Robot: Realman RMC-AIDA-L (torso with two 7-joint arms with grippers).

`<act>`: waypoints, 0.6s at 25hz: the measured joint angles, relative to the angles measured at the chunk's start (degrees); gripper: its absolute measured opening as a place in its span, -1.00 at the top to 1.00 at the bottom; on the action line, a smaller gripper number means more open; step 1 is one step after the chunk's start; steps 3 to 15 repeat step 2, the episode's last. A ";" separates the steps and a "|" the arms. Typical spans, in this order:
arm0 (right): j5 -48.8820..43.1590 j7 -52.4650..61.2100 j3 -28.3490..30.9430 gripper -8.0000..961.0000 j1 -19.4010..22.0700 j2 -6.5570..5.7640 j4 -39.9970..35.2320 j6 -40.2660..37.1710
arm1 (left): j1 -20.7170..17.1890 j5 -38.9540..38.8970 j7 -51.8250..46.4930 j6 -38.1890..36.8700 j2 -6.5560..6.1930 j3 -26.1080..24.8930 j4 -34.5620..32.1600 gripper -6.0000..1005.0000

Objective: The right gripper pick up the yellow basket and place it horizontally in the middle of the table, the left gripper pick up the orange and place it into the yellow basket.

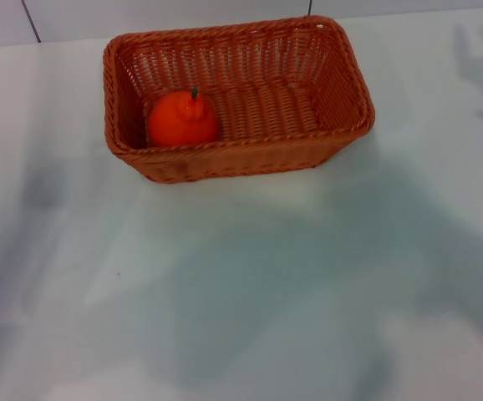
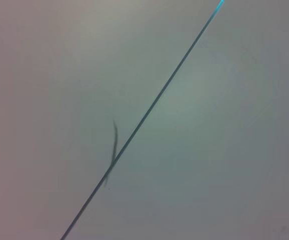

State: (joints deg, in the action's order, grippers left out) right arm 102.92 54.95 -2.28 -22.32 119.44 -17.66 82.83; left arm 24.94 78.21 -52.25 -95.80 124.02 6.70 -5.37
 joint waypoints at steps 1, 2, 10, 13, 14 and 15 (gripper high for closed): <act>0.00 0.00 0.00 0.12 0.04 0.00 0.00 0.05 | -0.04 0.02 -0.01 -0.15 0.00 0.05 0.30 -0.86; 0.00 0.02 0.00 0.12 0.10 0.00 0.00 0.06 | -0.08 0.03 -0.01 -0.26 -0.01 0.07 0.50 -0.86; 0.00 0.02 0.00 0.12 0.10 0.00 0.00 0.06 | -0.08 0.03 -0.01 -0.26 -0.01 0.07 0.50 -0.86; 0.00 0.02 0.00 0.12 0.10 0.00 0.00 0.06 | -0.08 0.03 -0.01 -0.26 -0.01 0.07 0.50 -0.86; 0.00 0.02 0.00 0.12 0.10 0.00 0.00 0.06 | -0.08 0.03 -0.01 -0.26 -0.01 0.07 0.50 -0.86; 0.00 0.02 0.00 0.12 0.10 0.00 0.00 0.06 | -0.08 0.03 -0.01 -0.26 -0.01 0.07 0.50 -0.86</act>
